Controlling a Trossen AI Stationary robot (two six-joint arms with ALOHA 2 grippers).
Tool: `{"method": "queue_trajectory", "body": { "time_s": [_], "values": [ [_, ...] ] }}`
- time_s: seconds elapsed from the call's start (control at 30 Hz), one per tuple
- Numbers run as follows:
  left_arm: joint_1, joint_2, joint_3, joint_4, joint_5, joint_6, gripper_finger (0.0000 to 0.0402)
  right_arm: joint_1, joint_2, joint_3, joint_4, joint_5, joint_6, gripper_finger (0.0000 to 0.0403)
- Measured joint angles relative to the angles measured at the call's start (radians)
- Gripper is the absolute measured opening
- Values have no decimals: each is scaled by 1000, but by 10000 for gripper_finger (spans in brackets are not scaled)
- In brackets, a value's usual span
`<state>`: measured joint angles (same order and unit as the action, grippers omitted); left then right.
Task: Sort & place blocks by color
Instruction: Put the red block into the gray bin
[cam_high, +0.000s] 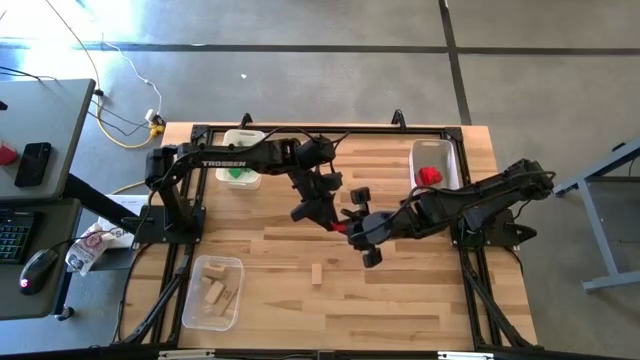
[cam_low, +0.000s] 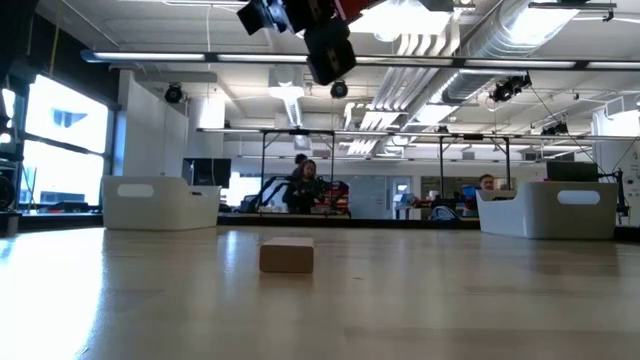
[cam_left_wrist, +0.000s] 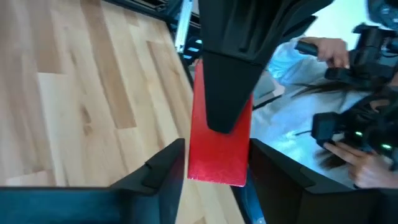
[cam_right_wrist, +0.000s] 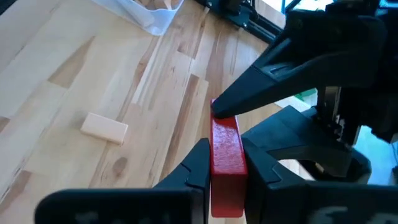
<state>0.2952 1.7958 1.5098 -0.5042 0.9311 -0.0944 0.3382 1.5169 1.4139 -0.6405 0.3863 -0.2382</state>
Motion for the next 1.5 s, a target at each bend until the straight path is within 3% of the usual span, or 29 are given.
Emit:
{"method": "queue_trajectory", "body": {
  "time_s": [0.27,0.53,0.73,1.1,1.5],
  "values": [
    [-10,0,0,-8,-115,-7,214,0,0,0,-62,7,77,32],
    [8,0,0,-27,-140,37,214,0,0,0,-196,5,213,33],
    [3,0,0,-54,-329,86,212,0,0,0,-327,71,388,33],
    [-30,0,0,-247,-720,195,211,-27,0,-95,-472,155,720,34],
    [-98,1,-21,-345,-793,206,211,-117,0,-179,-668,241,1021,34]
  ]
}}
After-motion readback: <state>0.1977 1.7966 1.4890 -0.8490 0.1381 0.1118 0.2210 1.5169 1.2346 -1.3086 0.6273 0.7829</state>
